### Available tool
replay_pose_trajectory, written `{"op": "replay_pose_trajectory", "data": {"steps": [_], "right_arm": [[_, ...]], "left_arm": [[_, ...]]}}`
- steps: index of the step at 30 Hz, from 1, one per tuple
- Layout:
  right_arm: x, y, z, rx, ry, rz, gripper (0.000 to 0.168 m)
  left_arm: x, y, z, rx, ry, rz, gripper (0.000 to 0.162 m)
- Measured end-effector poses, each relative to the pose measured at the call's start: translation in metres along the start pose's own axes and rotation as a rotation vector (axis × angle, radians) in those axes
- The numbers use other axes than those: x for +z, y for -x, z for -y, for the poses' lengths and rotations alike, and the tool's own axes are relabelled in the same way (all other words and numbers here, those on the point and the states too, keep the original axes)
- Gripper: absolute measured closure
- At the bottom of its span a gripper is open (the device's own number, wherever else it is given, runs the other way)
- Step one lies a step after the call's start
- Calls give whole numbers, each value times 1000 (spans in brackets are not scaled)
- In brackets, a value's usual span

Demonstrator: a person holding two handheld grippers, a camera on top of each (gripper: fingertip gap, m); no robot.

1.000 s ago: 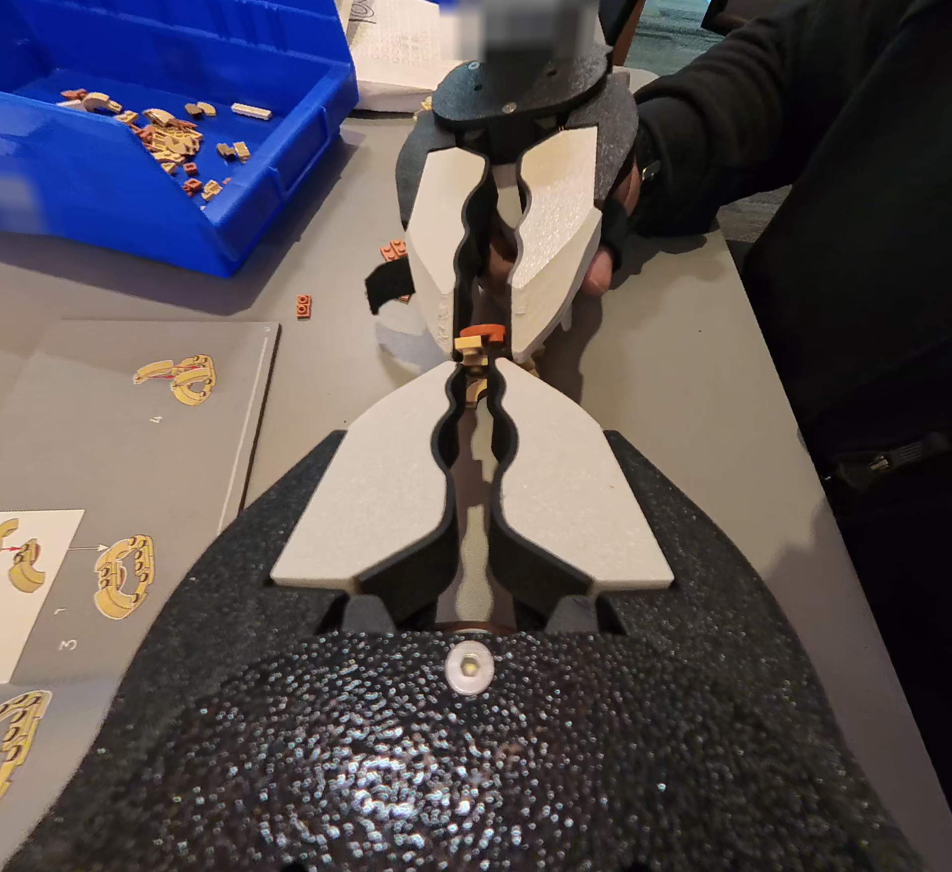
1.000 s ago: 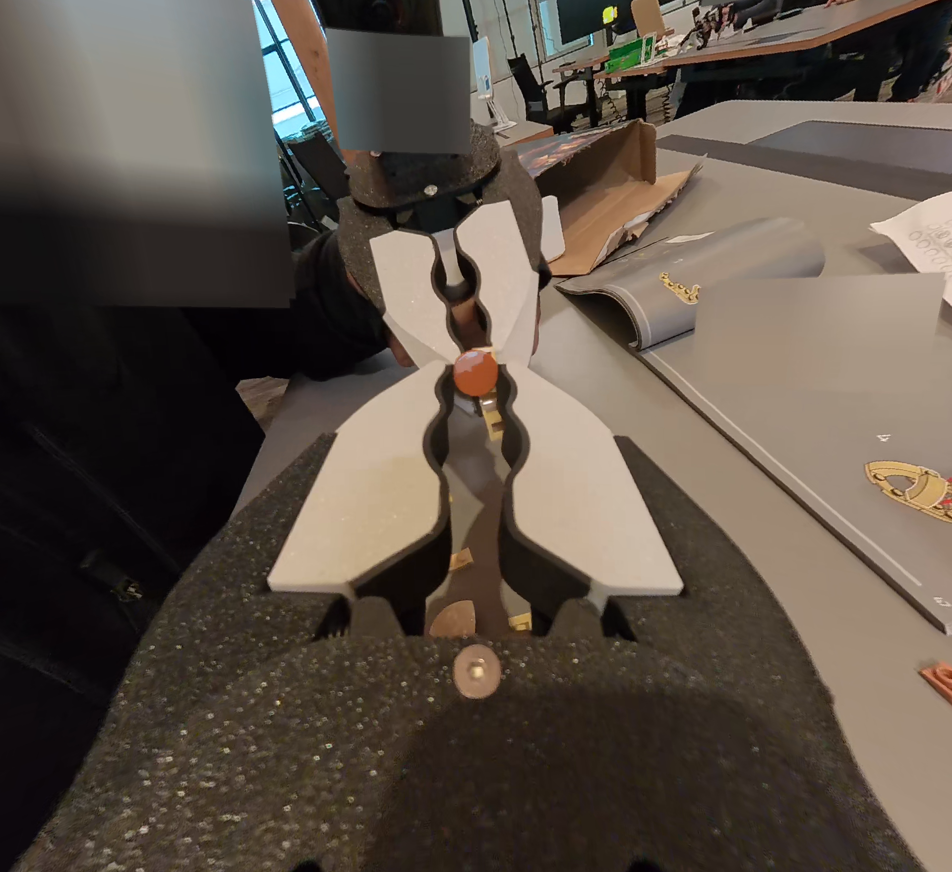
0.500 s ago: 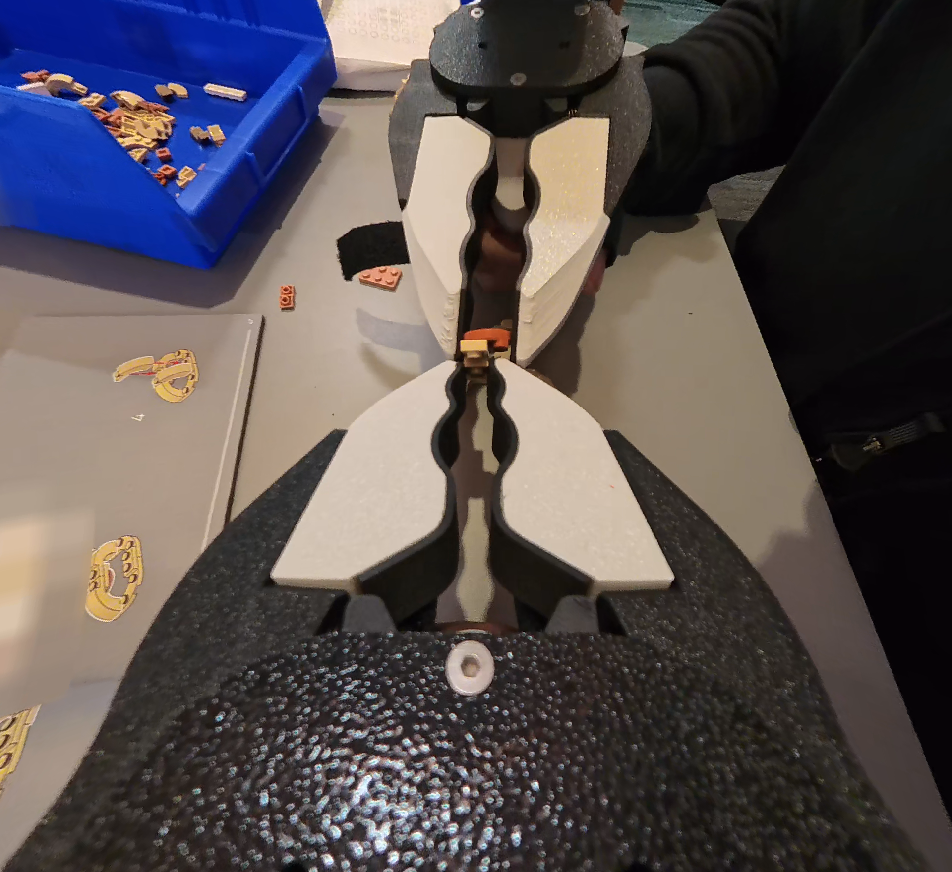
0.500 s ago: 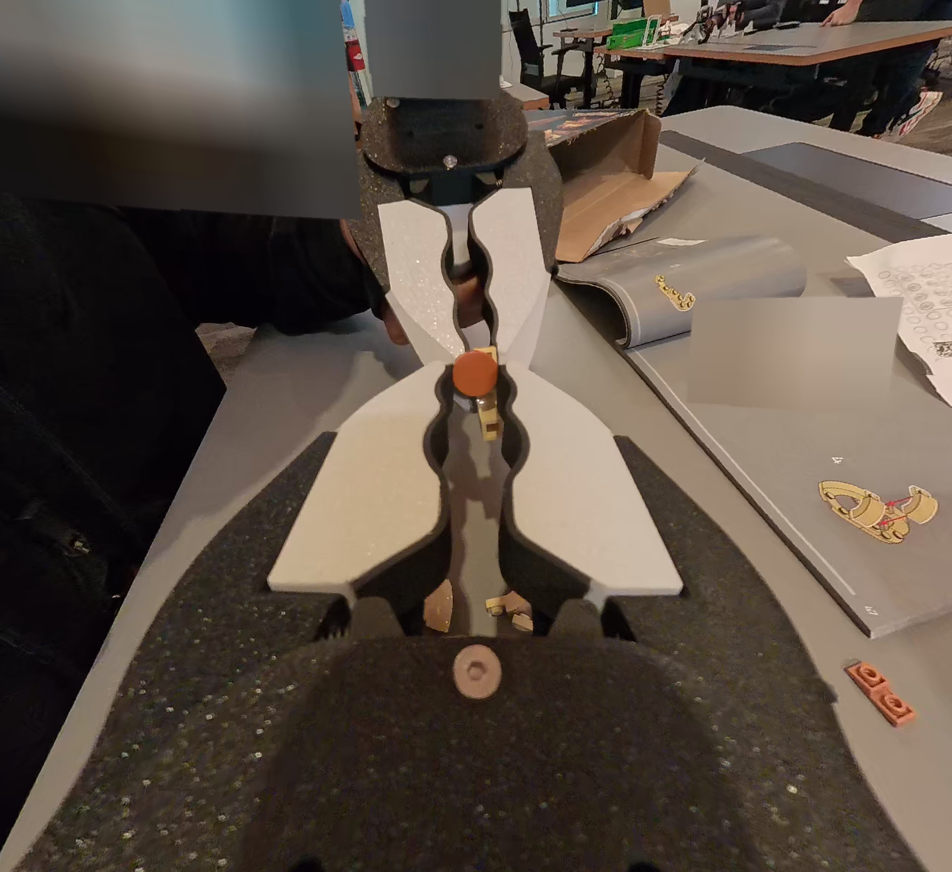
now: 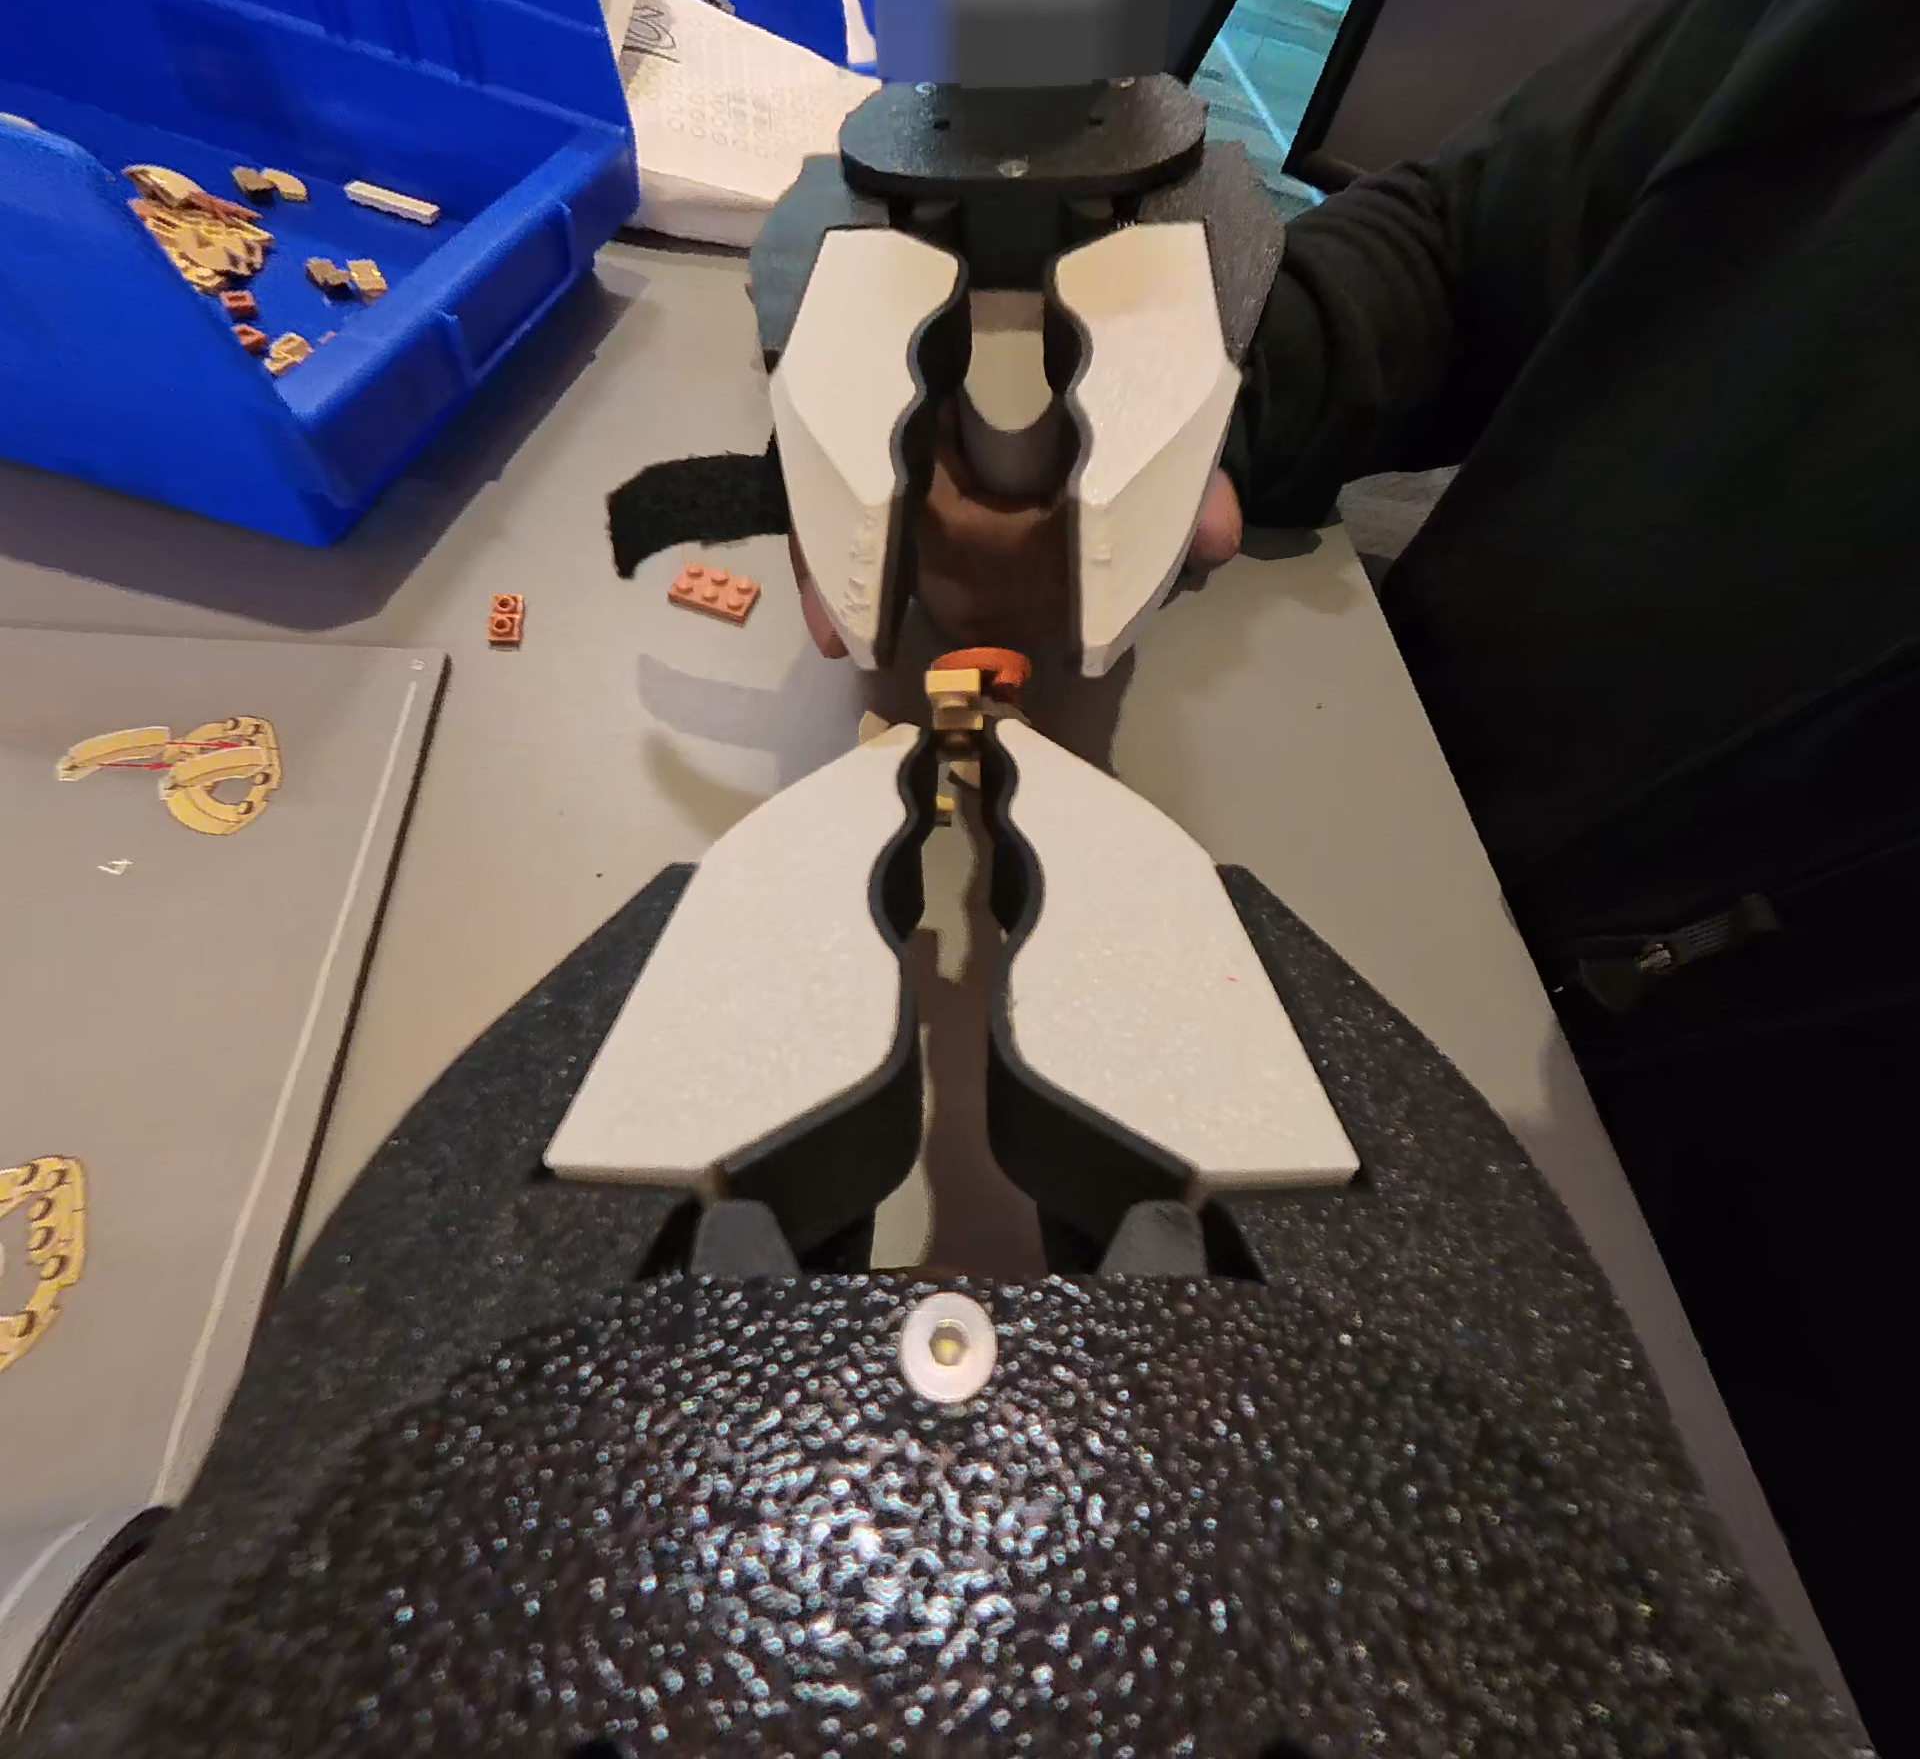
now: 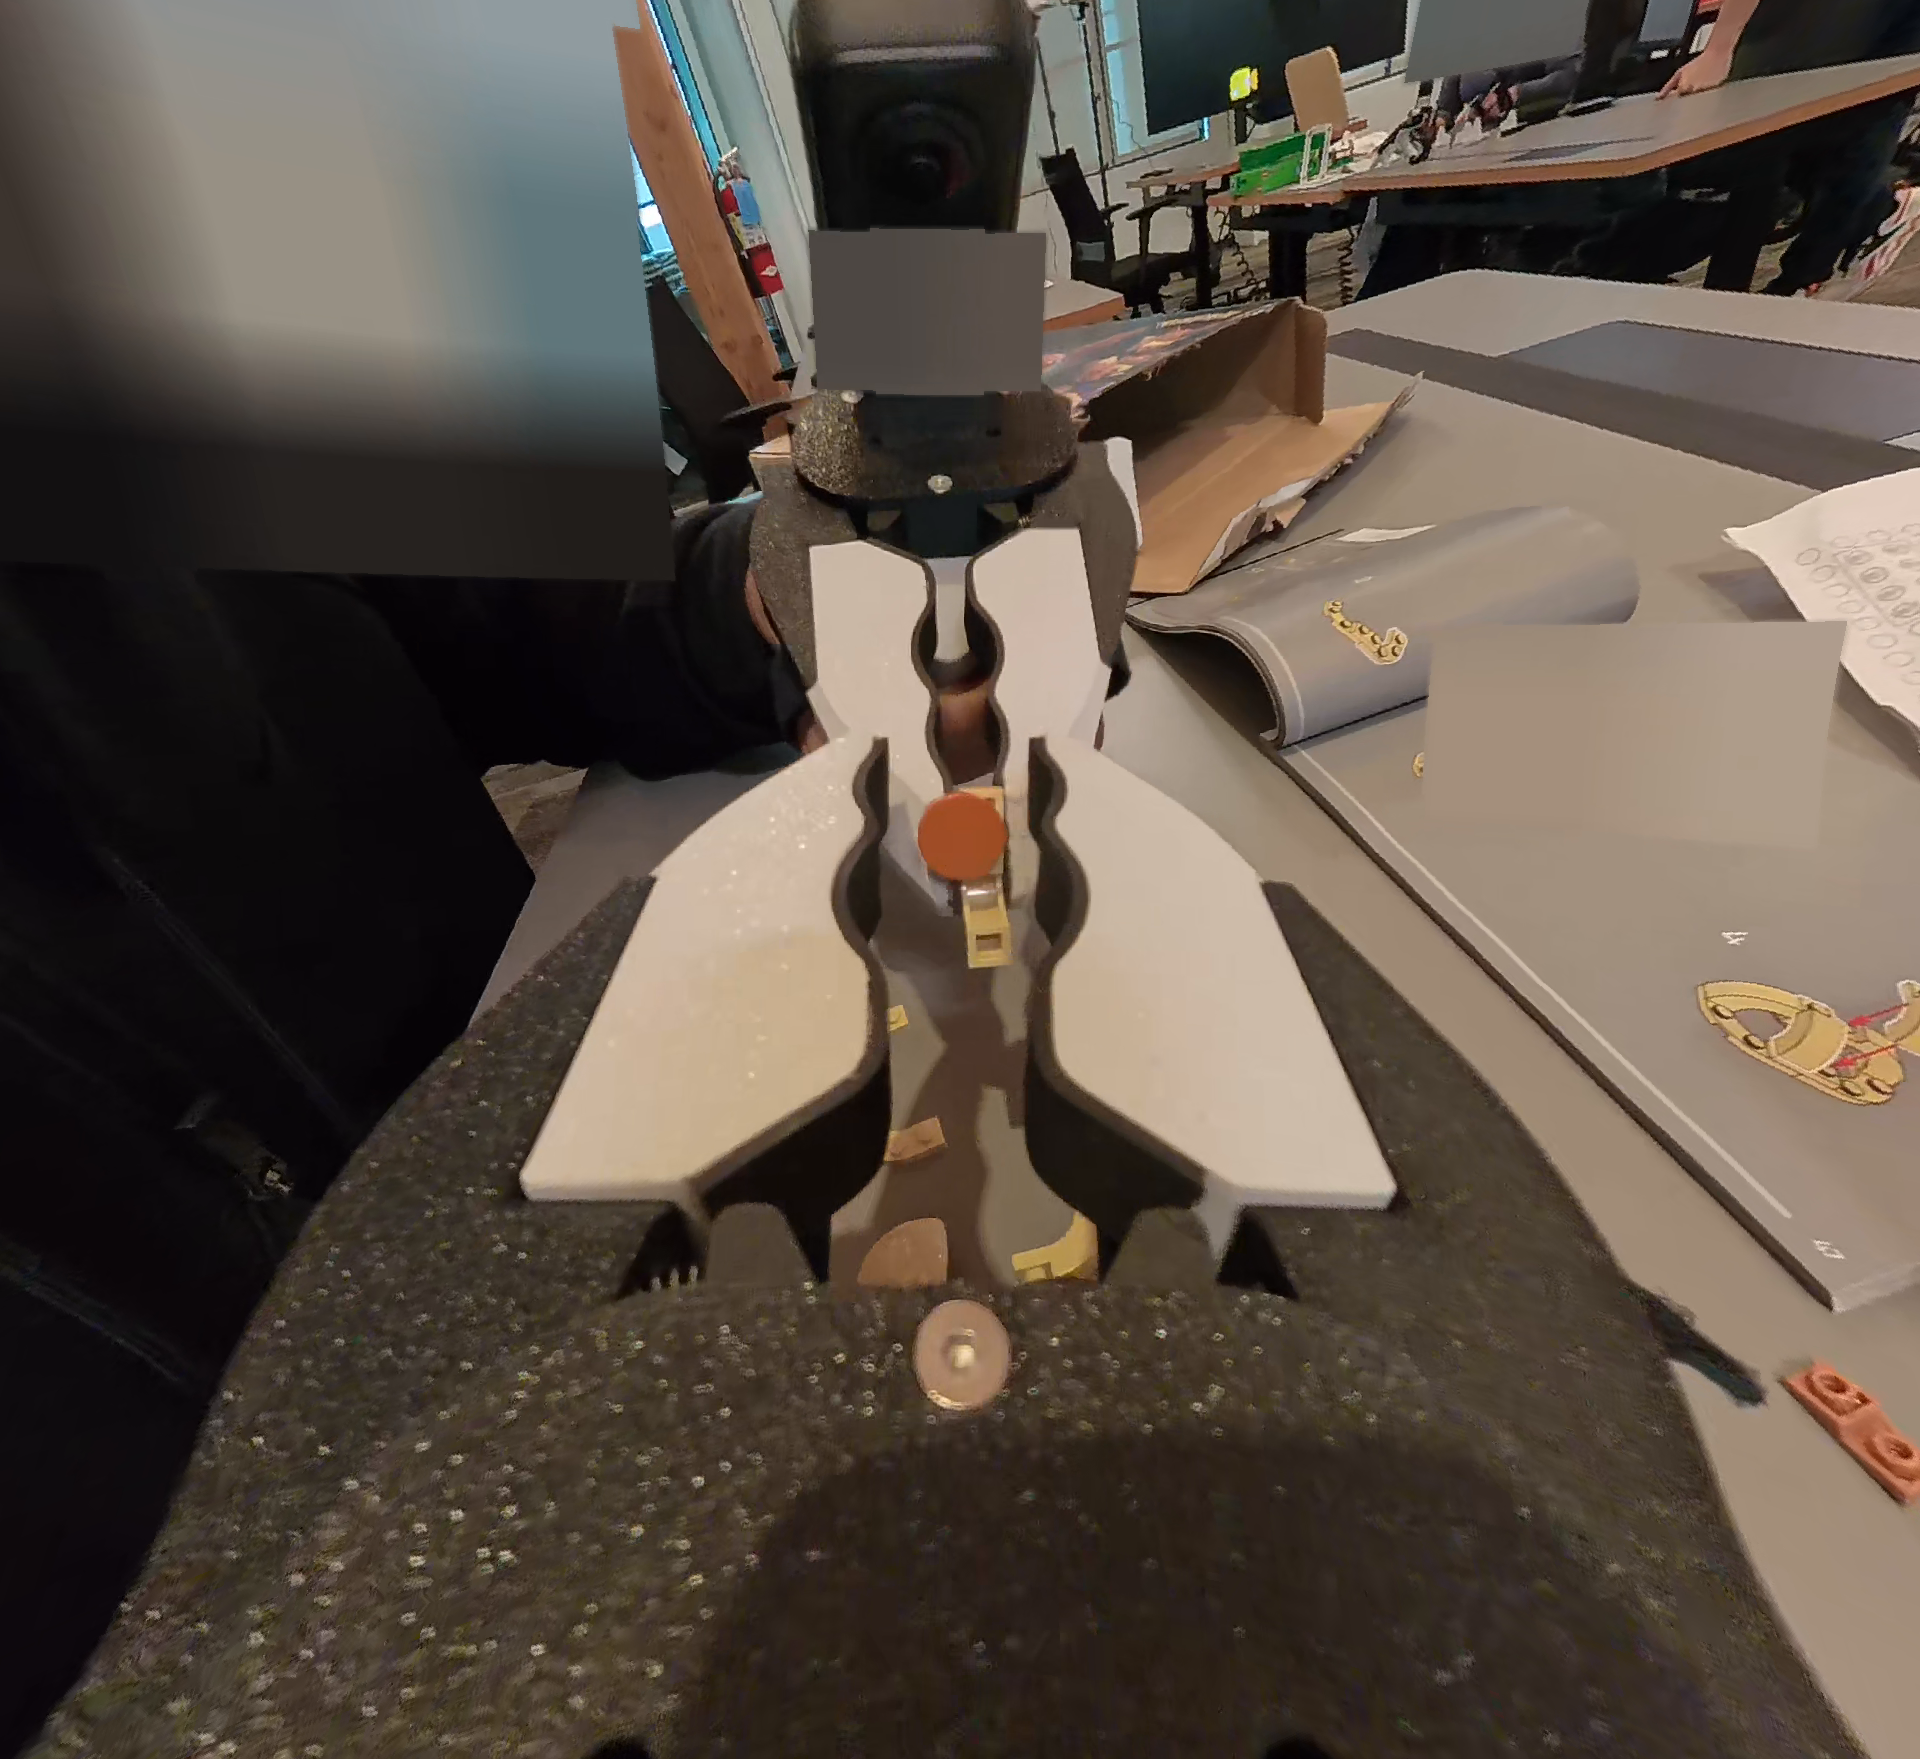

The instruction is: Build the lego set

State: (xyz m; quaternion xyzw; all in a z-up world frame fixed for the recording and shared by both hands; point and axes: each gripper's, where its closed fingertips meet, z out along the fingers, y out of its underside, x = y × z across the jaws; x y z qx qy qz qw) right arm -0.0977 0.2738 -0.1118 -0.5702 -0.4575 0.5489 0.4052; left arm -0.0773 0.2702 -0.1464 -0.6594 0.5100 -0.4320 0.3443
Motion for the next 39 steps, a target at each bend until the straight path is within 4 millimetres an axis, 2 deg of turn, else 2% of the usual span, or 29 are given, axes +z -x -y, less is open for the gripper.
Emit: {"op": "replay_pose_trajectory", "data": {"steps": [3, 6, 10, 14, 19, 23, 32, 39], "right_arm": [[-4, -3, 3, 2, -4, -8, 141], [-8, -9, 3, 32, 12, -16, 141], [-10, -12, 0, 123, 34, 10, 141], [-8, -5, -3, 220, 45, 94, 139], [-6, 4, -3, 263, 47, 148, 141], [-6, 8, -4, 287, 57, 183, 144], [-5, 11, -5, 268, 61, 193, 157], [-4, 6, -1, 219, 20, 135, 160]], "left_arm": [[-2, 3, 1, 0, -19, 2, 155], [-6, 8, 5, 94, -48, 43, 155], [-17, 7, 20, 361, -148, 99, 155], [-28, 4, 31, 602, -241, 186, 155], [-28, -3, 31, 870, -205, 286, 154], [-24, -7, 29, 1019, -142, 341, 154], [-21, -11, 26, 1189, -76, 400, 154], [-22, -5, 28, 1180, -85, 438, 154]]}}
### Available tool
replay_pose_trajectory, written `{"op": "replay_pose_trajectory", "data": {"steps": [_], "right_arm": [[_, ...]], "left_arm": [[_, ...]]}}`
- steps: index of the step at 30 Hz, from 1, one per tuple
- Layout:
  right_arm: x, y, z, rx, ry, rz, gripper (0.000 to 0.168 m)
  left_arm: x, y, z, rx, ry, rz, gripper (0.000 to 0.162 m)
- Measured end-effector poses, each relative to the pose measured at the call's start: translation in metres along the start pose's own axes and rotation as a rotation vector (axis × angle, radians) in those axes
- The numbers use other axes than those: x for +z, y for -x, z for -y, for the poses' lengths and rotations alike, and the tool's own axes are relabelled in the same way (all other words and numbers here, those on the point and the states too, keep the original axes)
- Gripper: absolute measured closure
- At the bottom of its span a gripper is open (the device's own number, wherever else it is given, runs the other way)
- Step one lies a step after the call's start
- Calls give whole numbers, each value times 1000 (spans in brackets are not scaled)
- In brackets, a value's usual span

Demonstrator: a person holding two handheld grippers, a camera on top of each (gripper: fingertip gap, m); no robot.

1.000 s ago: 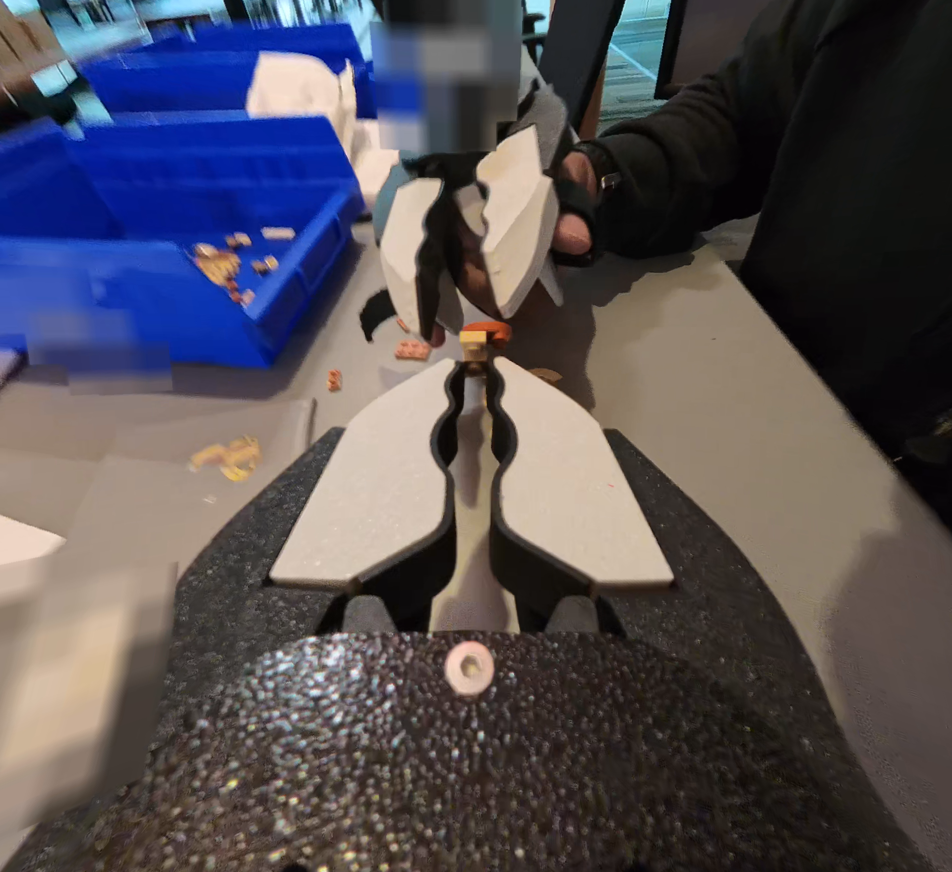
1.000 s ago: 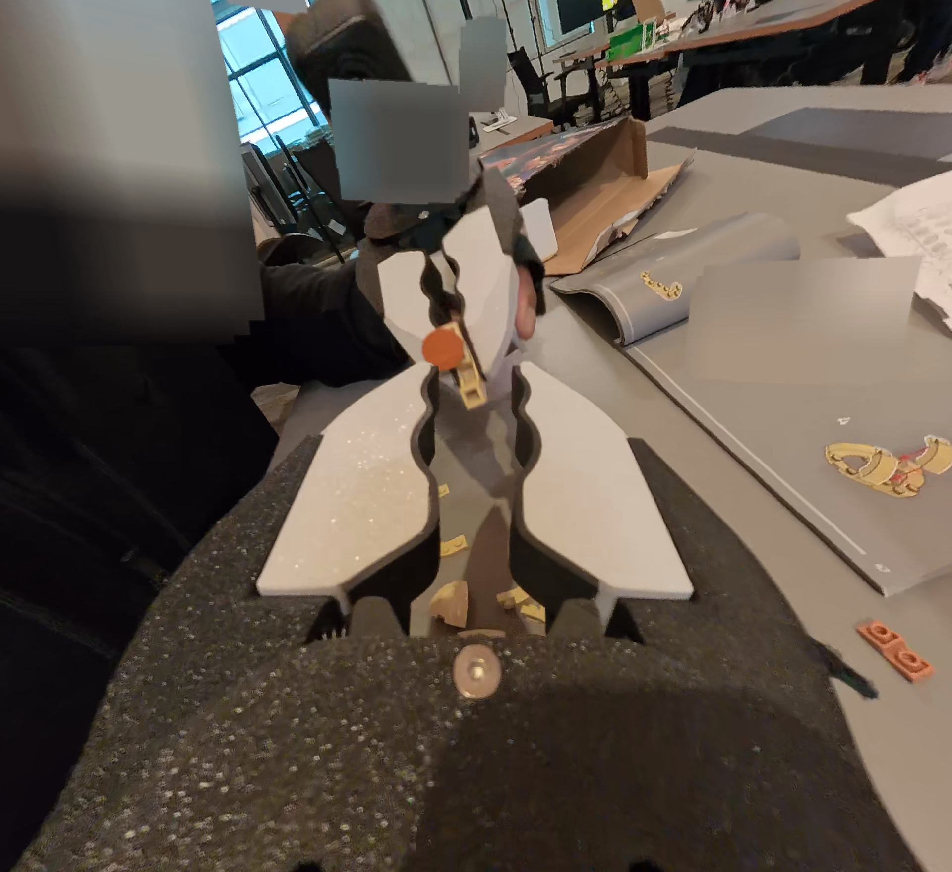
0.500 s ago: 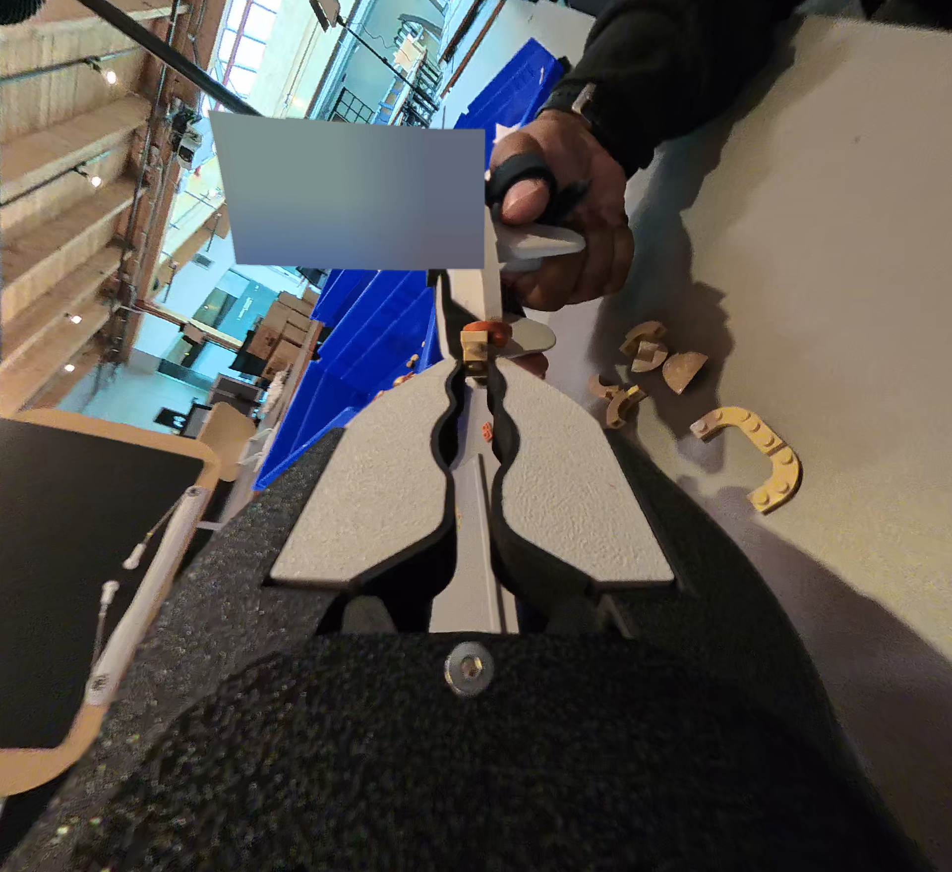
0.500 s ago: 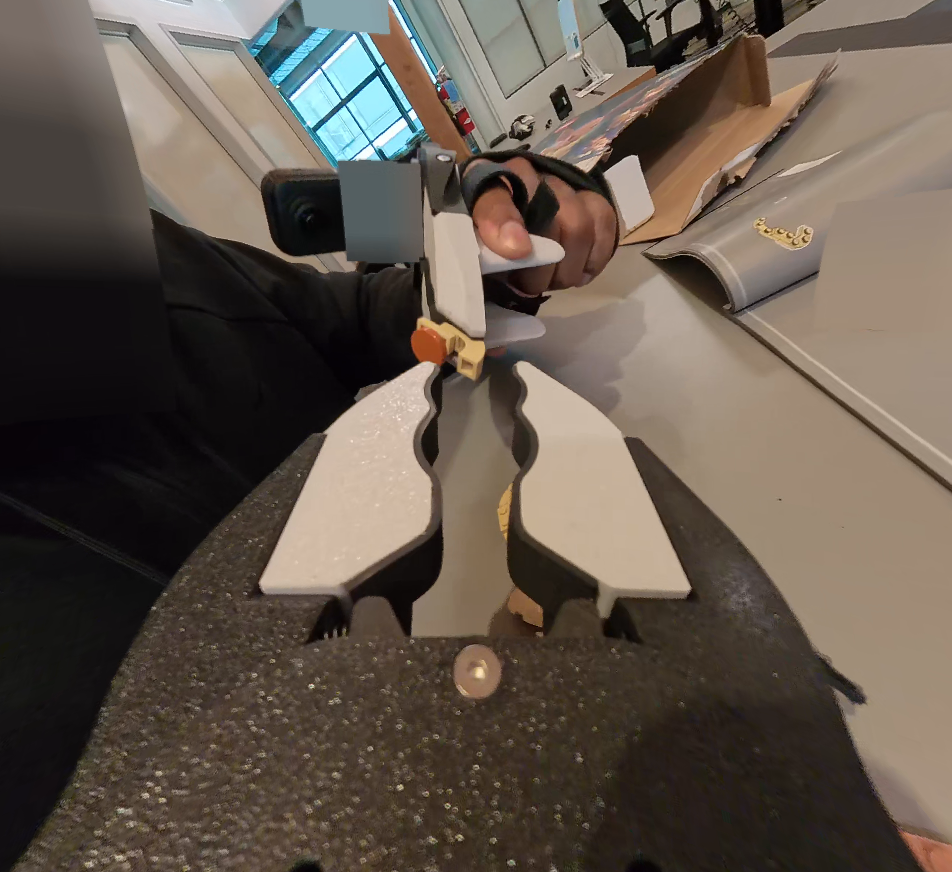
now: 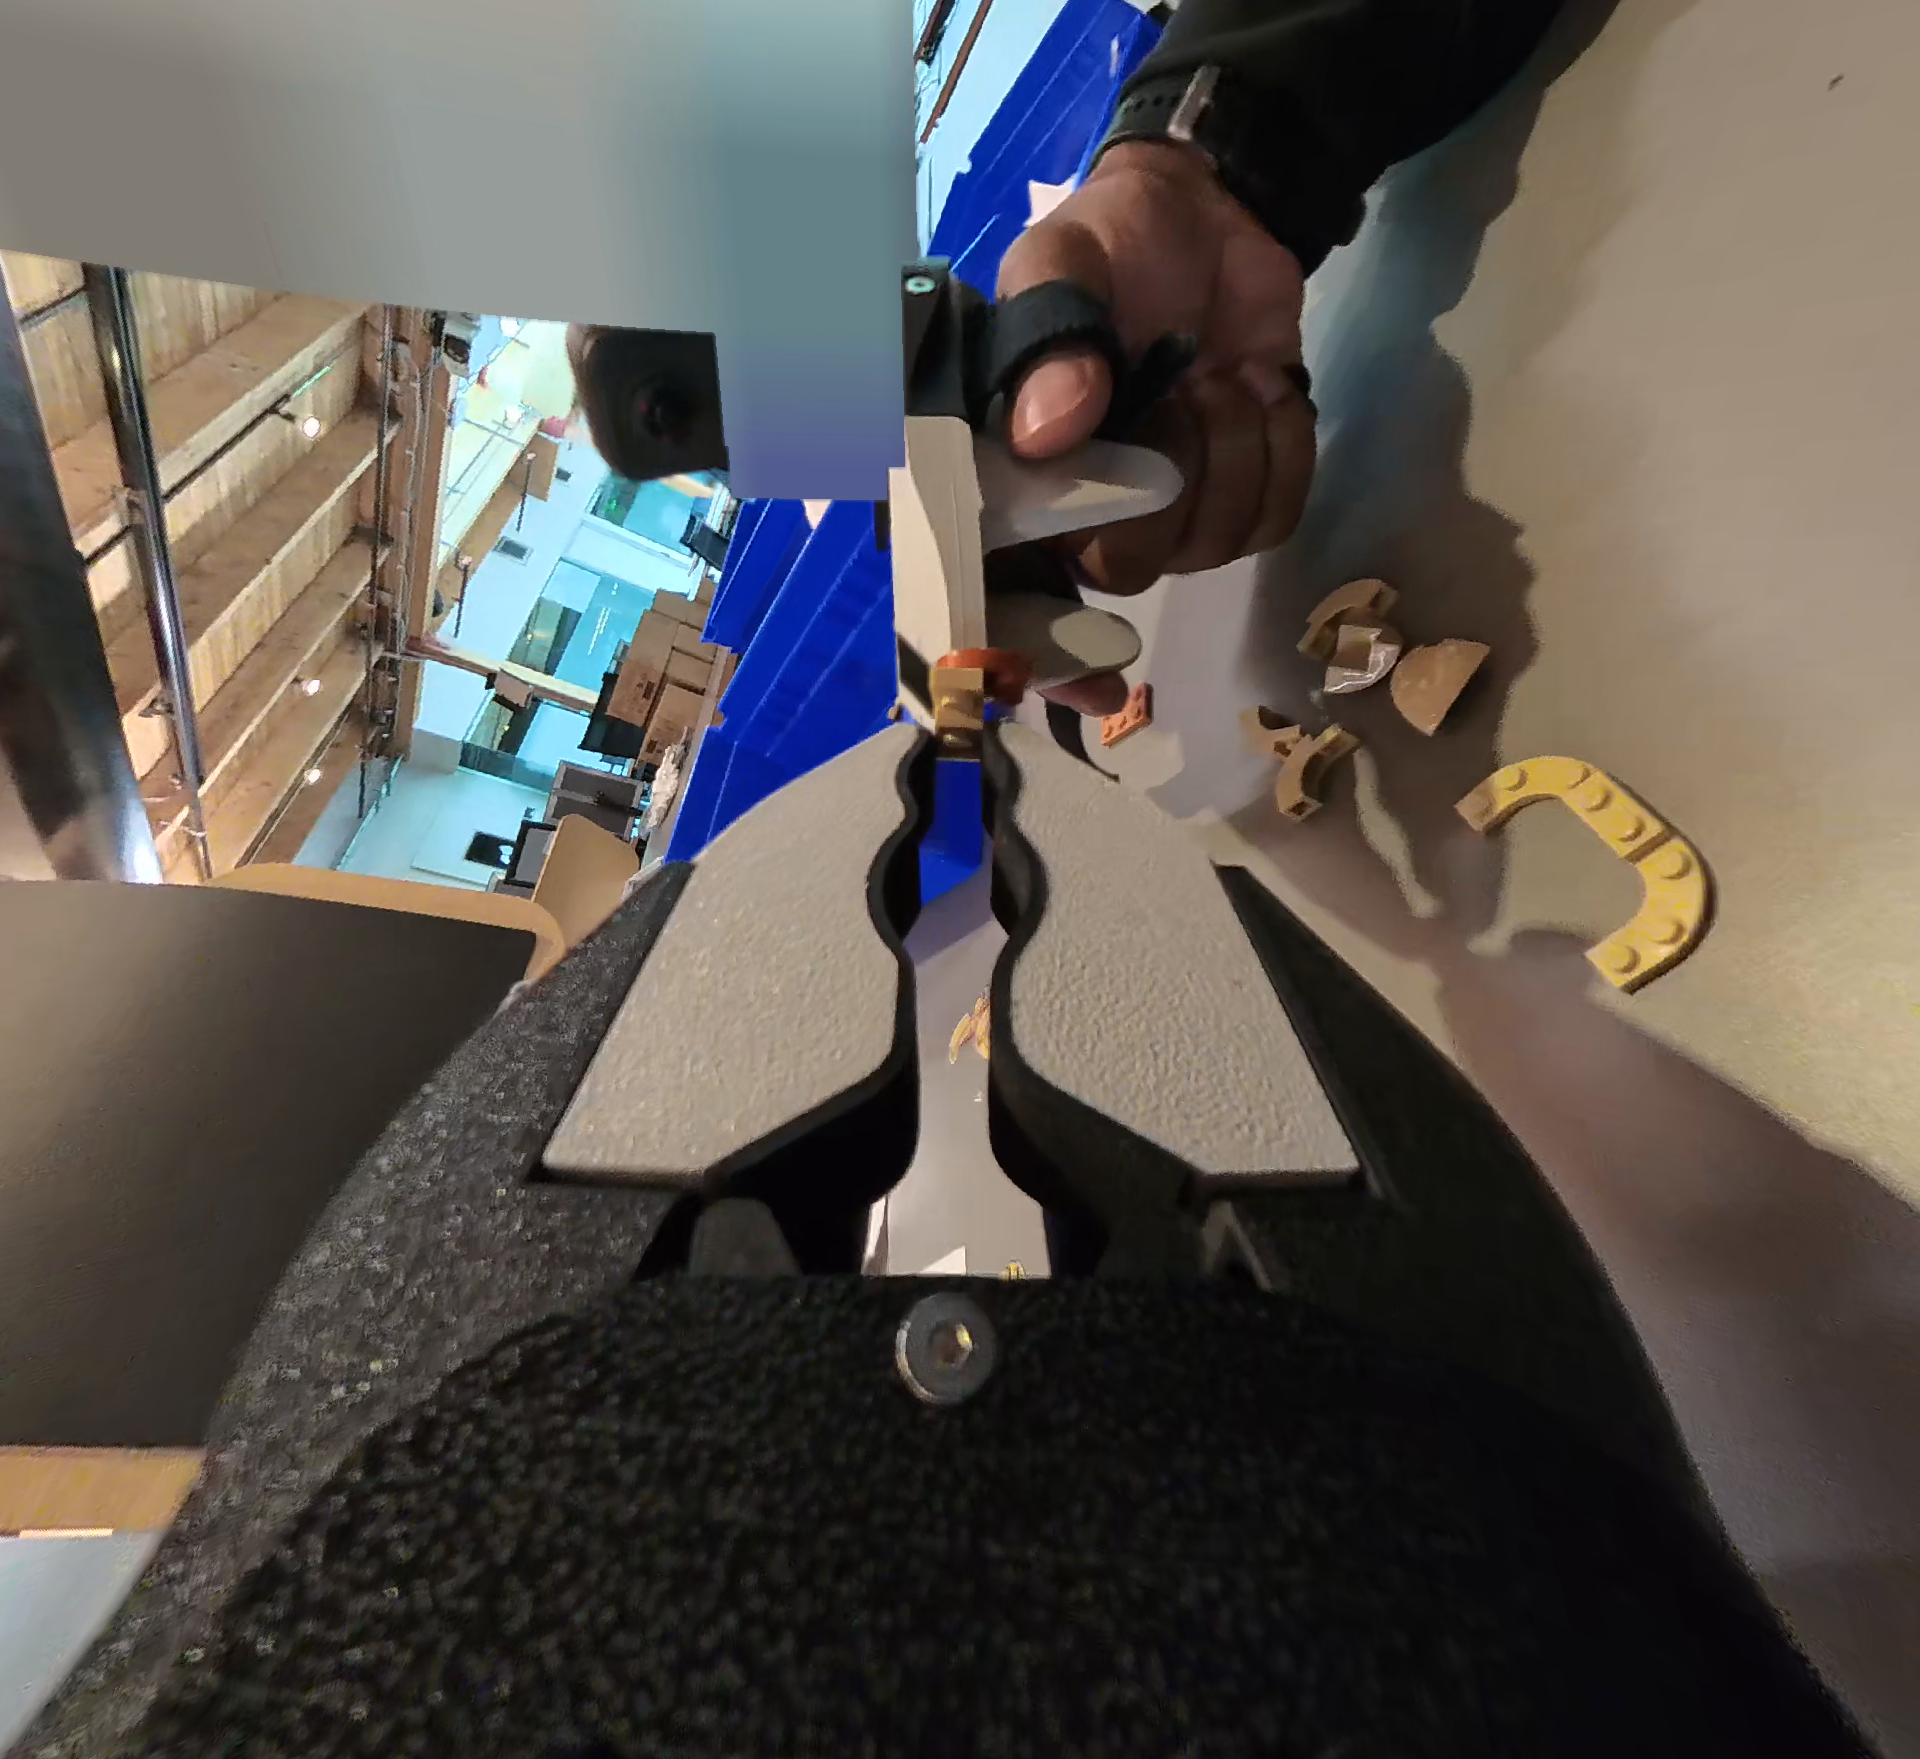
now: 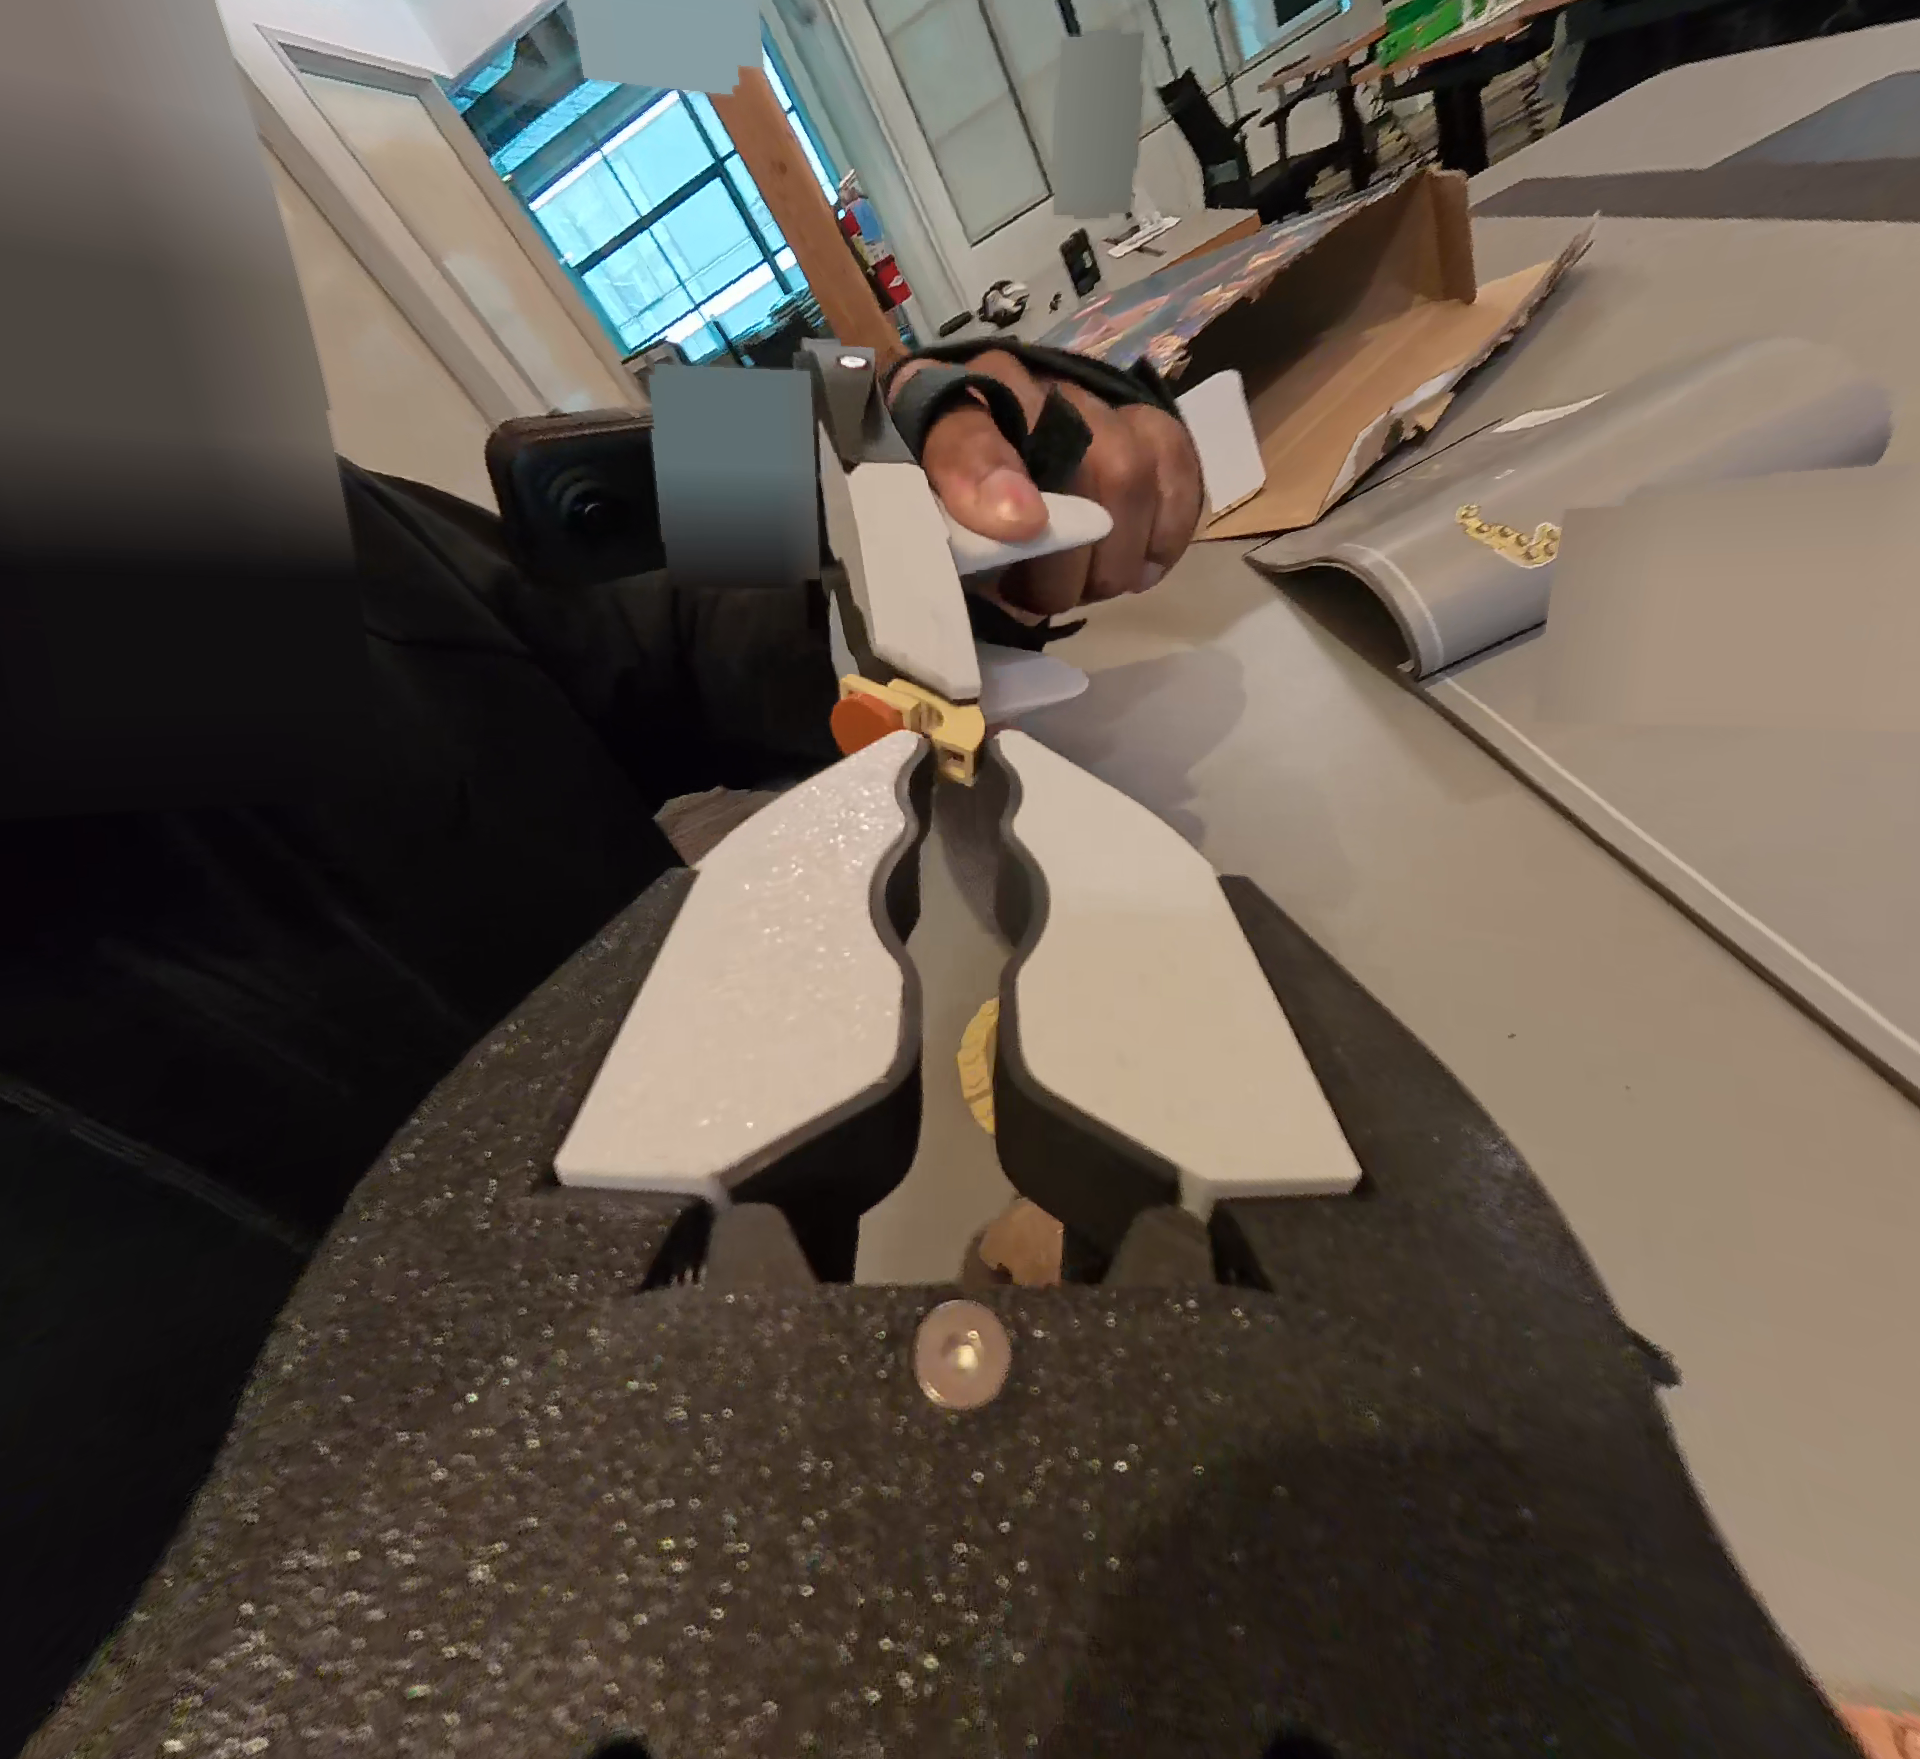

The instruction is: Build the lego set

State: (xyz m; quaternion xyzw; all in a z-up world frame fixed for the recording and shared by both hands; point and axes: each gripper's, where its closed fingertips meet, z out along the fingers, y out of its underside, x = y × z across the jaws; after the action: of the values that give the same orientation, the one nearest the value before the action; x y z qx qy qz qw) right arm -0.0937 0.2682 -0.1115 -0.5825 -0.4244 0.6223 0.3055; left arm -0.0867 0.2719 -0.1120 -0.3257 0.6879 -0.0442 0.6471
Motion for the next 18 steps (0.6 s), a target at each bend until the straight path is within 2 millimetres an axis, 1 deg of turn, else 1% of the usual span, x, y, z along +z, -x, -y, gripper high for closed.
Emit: {"op": "replay_pose_trajectory", "data": {"steps": [8, 10, 12, 14, 16, 18], "right_arm": [[-2, -5, 12, -127, -84, -122, 160], [-7, -12, 19, -210, -121, -218, 160], [-15, -19, 28, -313, -157, -340, 160], [-22, -24, 35, -411, -174, -466, 160], [-27, -28, 39, -488, -180, -571, 160], [-29, -28, 41, -546, -182, -629, 160]], "left_arm": [[3, 8, -19, -132, 49, 48, 149], [3, 13, -25, -221, 60, 57, 147], [1, 19, -29, -354, 38, 58, 142], [-1, 30, -24, -516, -39, 88, 137], [-3, 40, -14, -660, -133, 114, 135], [-3, 46, -9, -731, -174, 144, 134]]}}
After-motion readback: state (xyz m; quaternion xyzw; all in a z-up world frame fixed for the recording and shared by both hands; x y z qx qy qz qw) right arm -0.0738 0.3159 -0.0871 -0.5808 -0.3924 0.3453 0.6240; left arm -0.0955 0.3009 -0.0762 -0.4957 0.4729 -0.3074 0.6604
